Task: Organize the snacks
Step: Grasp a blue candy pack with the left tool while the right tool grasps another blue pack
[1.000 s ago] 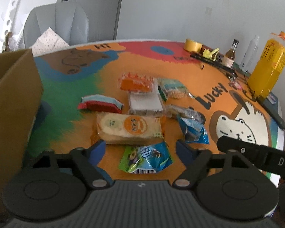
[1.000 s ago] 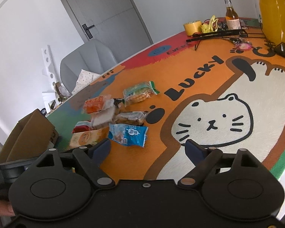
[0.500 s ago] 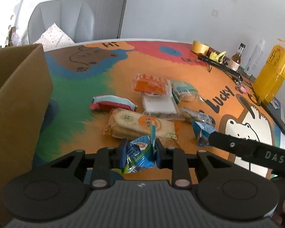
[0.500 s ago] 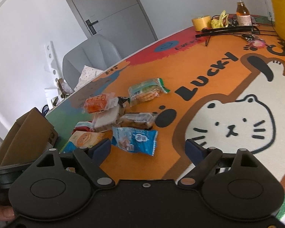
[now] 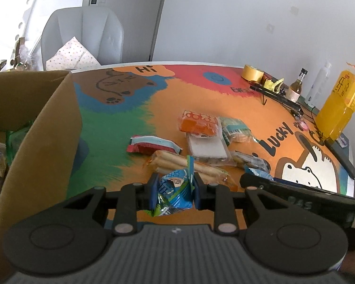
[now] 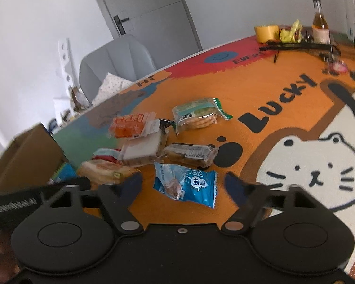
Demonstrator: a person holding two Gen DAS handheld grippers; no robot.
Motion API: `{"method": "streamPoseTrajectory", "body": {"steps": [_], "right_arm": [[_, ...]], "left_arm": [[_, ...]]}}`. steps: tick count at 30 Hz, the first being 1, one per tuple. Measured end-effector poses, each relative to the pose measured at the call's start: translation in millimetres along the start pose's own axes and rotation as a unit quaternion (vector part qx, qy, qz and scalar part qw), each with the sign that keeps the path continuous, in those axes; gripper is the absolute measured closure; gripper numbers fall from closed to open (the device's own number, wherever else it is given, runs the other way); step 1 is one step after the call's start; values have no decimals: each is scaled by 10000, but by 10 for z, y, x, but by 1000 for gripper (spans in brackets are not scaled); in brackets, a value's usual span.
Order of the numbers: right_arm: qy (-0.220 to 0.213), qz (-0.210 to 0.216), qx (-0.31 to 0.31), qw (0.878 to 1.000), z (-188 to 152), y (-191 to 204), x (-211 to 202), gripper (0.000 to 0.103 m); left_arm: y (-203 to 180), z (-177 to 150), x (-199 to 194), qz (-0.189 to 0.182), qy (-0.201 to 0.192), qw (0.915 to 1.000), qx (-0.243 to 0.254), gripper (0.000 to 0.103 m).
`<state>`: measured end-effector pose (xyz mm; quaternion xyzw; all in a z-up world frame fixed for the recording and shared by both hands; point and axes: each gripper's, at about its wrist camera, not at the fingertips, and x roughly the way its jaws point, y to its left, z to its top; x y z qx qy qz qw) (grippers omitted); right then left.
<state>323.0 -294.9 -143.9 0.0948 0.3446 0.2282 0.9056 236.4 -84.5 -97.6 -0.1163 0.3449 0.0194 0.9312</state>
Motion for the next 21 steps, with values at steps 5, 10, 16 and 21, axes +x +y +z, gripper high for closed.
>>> {"method": "streamPoseTrajectory", "body": {"steps": [5,10,16,21], "right_arm": [[4,84,-103,9999,-4,25,-37,64],[-21,190,-120,9997,-59,51,-146,69],[-223,286,-114,9993,-36,120,-316,69],[-427,379,-137,9983,38,204,-459,69]], "left_arm": [[-4,3,-60,-37,-32,10000,3,75],[-3,13,-176,-41,-141,9999,20,75],[0,22,-348,-47,-303,9995,25,75],[20,68,-502,-51,-491,9988,20,75]]}}
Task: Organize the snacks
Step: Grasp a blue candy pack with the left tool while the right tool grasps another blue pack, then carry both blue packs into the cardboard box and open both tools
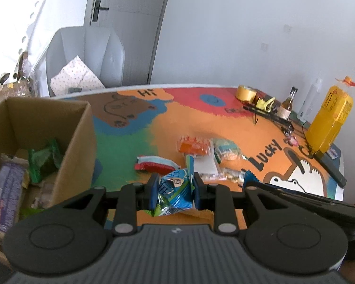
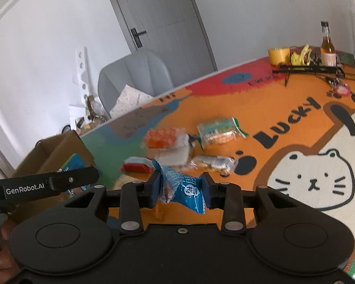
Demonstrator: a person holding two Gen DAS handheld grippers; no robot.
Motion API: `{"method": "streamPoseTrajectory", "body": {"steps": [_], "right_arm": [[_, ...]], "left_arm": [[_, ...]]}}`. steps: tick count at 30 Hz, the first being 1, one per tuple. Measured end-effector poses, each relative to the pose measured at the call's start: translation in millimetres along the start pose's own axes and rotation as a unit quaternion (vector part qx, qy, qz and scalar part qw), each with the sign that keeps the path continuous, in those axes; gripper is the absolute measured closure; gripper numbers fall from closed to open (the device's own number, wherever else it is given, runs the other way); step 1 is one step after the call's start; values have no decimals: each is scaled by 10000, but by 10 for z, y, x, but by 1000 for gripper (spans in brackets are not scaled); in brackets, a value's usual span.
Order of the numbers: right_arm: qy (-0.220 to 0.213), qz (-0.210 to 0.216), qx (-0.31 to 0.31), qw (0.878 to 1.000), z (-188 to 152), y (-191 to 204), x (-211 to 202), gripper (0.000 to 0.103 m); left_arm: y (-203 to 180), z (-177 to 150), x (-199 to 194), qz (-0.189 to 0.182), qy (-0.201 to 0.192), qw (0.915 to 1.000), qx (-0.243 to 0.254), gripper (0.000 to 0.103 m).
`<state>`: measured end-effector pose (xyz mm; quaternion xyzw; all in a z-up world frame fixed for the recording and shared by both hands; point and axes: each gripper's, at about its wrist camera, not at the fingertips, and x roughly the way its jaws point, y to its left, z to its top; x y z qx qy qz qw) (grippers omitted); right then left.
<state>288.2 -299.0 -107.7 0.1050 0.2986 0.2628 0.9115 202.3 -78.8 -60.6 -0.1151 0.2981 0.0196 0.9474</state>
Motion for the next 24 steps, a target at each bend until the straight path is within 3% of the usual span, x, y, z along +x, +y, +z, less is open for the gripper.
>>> {"method": "streamPoseTrajectory", "body": {"steps": [13,24], "right_arm": [[-332,299,-233,9987,187,413,-139,69],[-473,538,-392,9967,282,772,-139,69]], "left_arm": [[219,226,-438,3,-523,9986,-100,75],[513,310,-678,142,-744,9969,-229,75]]}}
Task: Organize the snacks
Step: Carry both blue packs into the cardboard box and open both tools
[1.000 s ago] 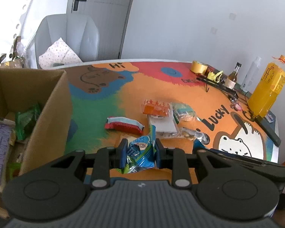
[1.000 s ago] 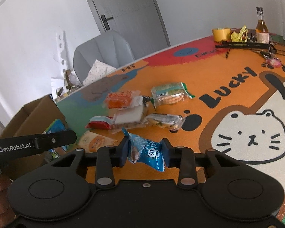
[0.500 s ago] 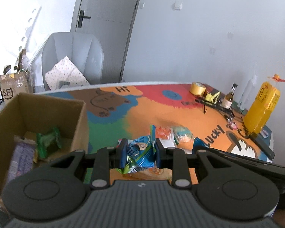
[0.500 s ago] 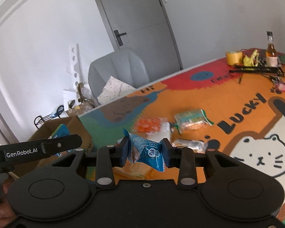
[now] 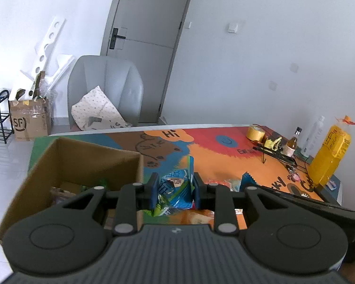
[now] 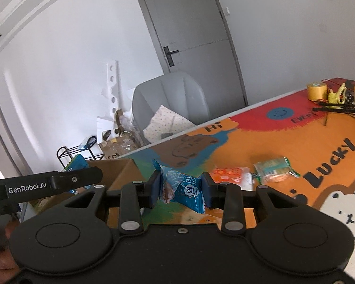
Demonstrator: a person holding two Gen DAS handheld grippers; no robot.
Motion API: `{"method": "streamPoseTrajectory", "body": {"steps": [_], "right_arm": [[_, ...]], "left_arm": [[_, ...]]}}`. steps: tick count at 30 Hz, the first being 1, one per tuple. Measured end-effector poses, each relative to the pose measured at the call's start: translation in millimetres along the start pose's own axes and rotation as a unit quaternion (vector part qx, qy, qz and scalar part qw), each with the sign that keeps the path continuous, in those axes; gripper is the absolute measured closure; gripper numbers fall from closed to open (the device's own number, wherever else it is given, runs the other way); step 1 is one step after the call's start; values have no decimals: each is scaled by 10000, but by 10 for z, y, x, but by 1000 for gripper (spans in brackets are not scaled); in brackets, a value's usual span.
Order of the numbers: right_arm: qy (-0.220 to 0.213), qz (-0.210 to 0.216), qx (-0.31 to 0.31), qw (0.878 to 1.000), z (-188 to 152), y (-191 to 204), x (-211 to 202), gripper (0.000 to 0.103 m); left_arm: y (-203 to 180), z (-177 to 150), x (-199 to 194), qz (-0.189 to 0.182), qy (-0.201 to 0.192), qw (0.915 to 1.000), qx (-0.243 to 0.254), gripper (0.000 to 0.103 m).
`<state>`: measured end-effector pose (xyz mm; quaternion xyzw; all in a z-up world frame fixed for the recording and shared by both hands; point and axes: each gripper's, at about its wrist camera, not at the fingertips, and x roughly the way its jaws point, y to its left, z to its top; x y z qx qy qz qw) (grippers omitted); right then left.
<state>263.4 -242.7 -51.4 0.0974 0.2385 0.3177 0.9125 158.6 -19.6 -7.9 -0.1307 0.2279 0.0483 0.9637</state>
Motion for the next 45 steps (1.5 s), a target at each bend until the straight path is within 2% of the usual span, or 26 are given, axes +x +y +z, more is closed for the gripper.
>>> {"method": "streamPoseTrajectory", "body": {"steps": [17,20,23,25,27,29,34,36,42,45], "right_arm": [[41,264,-247,9993,73,540,250,69],[83,312,-299,9990,78,633,305,69],[70,355,-326,9988,98,716,326,69],[13,396,-315,9987,123,765,322,69],[-34,410,-305,9987,147,806,330,69],[-50,441,-296,9986,152,847,350,69],[47,503,-344,9981,120,986,452,69],[101,539,-370,9978,107,1042,491,69],[187,655,-366,9970,117,1177,619,68],[165,780,-300,9964,134,1214,633,53]], "left_arm": [[658,83,-120,245,-32,9991,-340,75],[763,80,-104,290,57,9987,-405,75],[817,83,-41,296,324,9985,-328,74],[835,109,-22,364,411,9983,-200,69],[880,147,-41,362,393,9984,-201,56],[934,158,-81,368,312,9986,-214,48],[1085,168,-144,440,205,9983,-326,38],[1148,164,-147,474,194,9980,-379,29],[1292,180,-149,495,170,9976,-443,19],[1325,170,-133,521,149,9975,-459,14]]}}
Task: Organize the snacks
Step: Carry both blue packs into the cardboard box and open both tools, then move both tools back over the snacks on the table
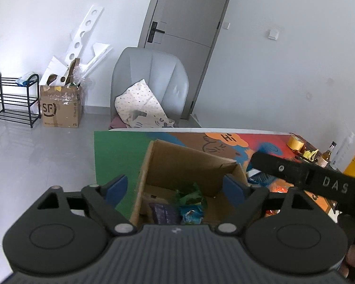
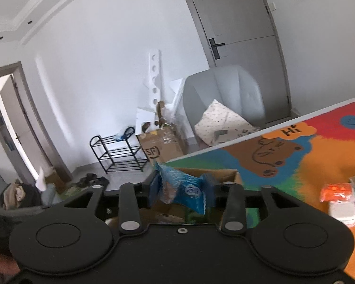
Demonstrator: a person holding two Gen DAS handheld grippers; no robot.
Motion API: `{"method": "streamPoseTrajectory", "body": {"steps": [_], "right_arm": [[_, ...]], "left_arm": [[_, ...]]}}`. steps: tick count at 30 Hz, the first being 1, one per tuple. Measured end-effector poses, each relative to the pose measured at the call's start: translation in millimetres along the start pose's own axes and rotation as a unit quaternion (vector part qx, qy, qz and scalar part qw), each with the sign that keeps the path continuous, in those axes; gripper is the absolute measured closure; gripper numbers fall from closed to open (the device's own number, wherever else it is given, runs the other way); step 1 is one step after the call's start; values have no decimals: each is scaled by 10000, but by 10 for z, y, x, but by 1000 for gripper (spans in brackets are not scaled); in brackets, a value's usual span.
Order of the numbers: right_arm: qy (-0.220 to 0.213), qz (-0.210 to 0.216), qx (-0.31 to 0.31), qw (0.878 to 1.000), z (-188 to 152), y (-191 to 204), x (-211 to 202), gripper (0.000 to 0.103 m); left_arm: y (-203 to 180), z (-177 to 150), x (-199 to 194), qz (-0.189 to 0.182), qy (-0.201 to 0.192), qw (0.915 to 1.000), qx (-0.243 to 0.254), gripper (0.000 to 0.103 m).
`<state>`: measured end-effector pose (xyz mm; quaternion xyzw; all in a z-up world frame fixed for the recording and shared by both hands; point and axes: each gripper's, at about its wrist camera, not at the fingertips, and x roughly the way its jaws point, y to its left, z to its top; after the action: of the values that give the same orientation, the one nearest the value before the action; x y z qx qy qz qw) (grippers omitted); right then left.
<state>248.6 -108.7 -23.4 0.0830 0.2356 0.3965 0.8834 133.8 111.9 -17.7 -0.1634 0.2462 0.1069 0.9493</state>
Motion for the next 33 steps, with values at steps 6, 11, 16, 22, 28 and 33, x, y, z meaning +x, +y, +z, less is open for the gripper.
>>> {"method": "streamPoseTrajectory", "body": {"steps": [6,11,16,22,28,33], "right_arm": [[66,-325,72,9994,-2,-77,-20,41],[-32,-571,102,9983,-12,-182,-172,16],[-29,-824,221,9963,-8,-397,-304,12],[24,-1008,395,9941,-34,-650,-430,10],[46,-1126,538,9922,-49,-891,-540,9],[21,-1173,651,9910,-55,-1103,-622,7]], "left_arm": [[-30,-15,59,-19,-11,10000,49,8],[-146,-31,118,-91,73,9999,127,6],[-348,-39,172,-243,124,9992,308,6],[-590,-61,244,-377,191,9983,409,6],[-835,-79,320,-492,254,9970,548,5],[-1009,-107,377,-499,247,9966,609,5]]}}
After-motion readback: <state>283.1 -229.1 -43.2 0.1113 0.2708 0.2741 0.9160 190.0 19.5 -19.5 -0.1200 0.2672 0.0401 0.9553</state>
